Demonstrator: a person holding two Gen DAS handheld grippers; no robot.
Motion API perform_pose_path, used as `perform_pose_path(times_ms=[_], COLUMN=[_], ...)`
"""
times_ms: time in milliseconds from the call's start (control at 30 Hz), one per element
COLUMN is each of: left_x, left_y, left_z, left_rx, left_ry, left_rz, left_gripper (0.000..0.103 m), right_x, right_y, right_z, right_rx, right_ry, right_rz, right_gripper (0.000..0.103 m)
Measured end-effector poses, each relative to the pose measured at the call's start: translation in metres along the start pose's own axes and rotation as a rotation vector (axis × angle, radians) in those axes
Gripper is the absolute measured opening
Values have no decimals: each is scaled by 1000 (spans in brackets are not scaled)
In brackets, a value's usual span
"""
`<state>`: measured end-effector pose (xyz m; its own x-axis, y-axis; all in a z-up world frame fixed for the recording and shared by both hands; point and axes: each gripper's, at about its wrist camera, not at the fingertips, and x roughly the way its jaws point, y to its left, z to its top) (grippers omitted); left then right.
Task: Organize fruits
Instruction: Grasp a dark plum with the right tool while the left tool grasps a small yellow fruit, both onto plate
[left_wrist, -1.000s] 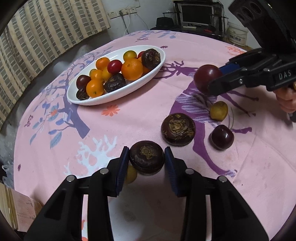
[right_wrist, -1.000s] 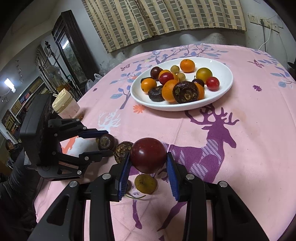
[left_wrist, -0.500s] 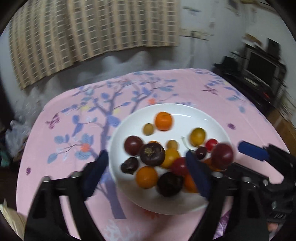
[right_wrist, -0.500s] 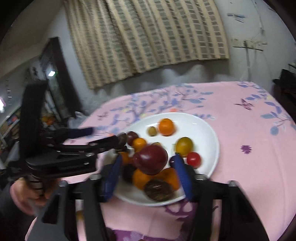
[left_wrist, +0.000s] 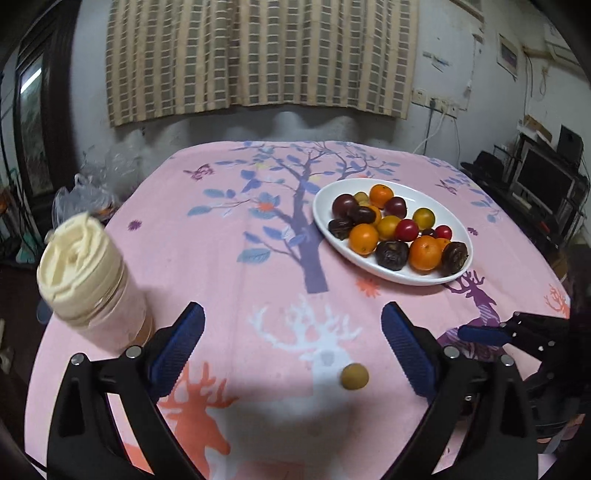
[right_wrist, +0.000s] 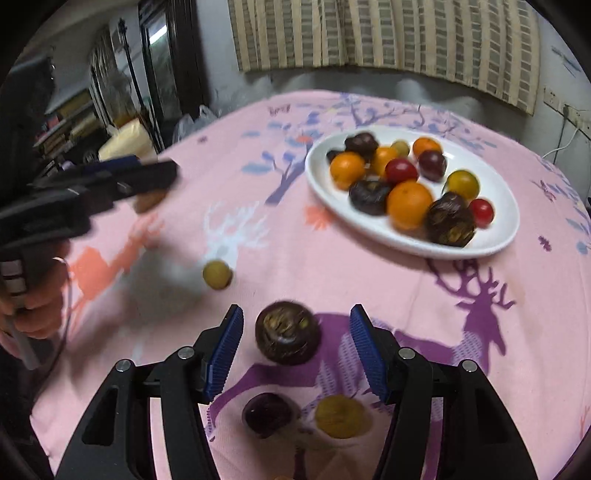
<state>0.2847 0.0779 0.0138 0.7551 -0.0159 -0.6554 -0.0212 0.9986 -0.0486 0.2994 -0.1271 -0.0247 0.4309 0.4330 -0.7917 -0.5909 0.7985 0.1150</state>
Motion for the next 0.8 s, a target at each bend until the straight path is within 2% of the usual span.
perform_pose_path(times_ms=[167, 200, 233, 367, 400, 467, 500, 567, 800], left_x=[4, 5, 8, 15, 17, 21, 23, 29, 43], left_y=[9, 9, 7, -7, -14, -29, -36, -46, -54], left_z=[-5, -6, -8, -16, -20, -27, -30, -37, -48], left_rx=[-3, 3, 13, 93, 131, 205, 237, 279, 301], left_ry=[8, 14, 29, 89, 101, 126, 139, 163, 204], left_rz=[23, 23, 10, -69, -89, -120, -129, -132, -134], left_gripper=[94, 94, 94, 93, 90, 74, 70, 57, 47], right_x=[15, 18, 21, 11, 6, -6, -13, -17, -16], right_y=[13, 15, 17, 7, 2, -8, -13, -20, -29], right_z=[-5, -7, -9, -5, -4, 0, 1, 3, 3], right_rx=[-51, -63, -68, -4, 18, 60, 73, 83, 113], right_ry=[54, 62, 71, 29, 6, -45, -69, -79, -67], right_rz=[-26, -39, -71, -45, -36, -37, -47, -54, -39], right_gripper=[60, 52, 42, 42, 42, 42, 42, 42, 42])
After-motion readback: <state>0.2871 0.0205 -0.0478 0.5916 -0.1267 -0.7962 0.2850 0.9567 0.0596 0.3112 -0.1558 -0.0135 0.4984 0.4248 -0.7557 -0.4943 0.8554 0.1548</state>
